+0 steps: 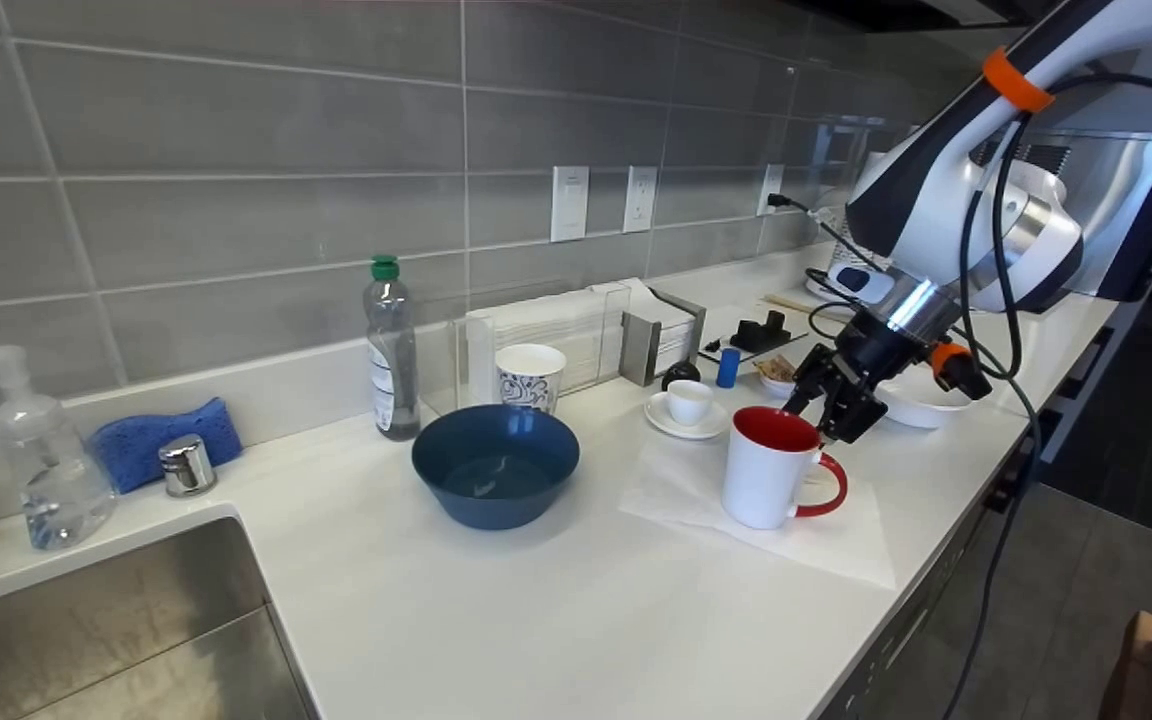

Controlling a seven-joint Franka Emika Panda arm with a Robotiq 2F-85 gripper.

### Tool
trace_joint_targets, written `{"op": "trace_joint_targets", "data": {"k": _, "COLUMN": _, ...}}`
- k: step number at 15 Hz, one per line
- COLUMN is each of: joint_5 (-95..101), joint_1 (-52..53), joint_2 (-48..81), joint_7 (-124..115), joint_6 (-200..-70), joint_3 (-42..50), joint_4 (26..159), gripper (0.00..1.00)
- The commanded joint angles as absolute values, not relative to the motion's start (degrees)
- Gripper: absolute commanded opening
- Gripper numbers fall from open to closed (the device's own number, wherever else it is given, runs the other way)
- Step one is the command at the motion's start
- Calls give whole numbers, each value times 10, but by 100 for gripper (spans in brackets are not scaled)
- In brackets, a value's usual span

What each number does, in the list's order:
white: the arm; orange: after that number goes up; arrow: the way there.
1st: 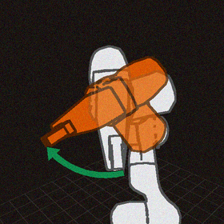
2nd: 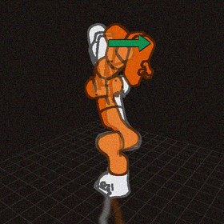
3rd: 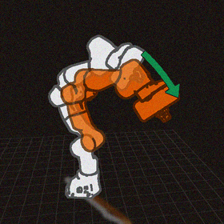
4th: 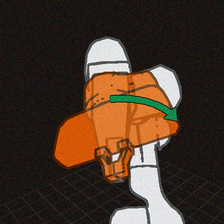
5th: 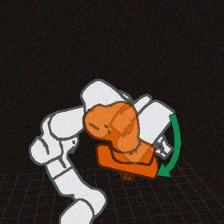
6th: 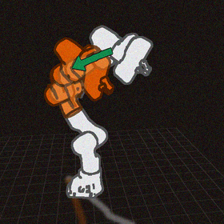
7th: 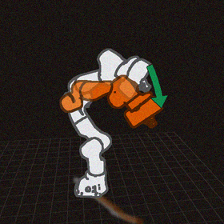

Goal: Use the white spoon to place some of the contents from the blue bowl into the white teacup.

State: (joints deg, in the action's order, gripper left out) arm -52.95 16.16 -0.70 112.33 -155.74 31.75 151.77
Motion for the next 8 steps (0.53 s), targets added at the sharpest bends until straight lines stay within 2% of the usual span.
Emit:
{"op": "trace_joint_targets", "data": {"k": 1, "joint_5": -457, "joint_1": 155, "joint_2": -21, "joint_7": 1049, "joint_6": -1609, "joint_3": 321, "joint_4": 1535, "gripper": 100}}
{"op": "trace_joint_targets", "data": {"k": 2, "joint_5": -423, "joint_1": 149, "joint_2": -25, "joint_7": 1020, "joint_6": -1619, "joint_3": 325, "joint_4": 1540, "gripper": 100}}
{"op": "trace_joint_targets", "data": {"k": 3, "joint_5": -383, "joint_1": 58, "joint_2": -27, "joint_7": 987, "joint_6": -1624, "joint_3": 245, "joint_4": 1544, "gripper": 100}}
{"op": "trace_joint_targets", "data": {"k": 8, "joint_5": -160, "joint_1": -58, "joint_2": -105, "joint_7": 820, "joint_6": -1557, "joint_3": 199, "joint_4": 1559, "gripper": 100}}
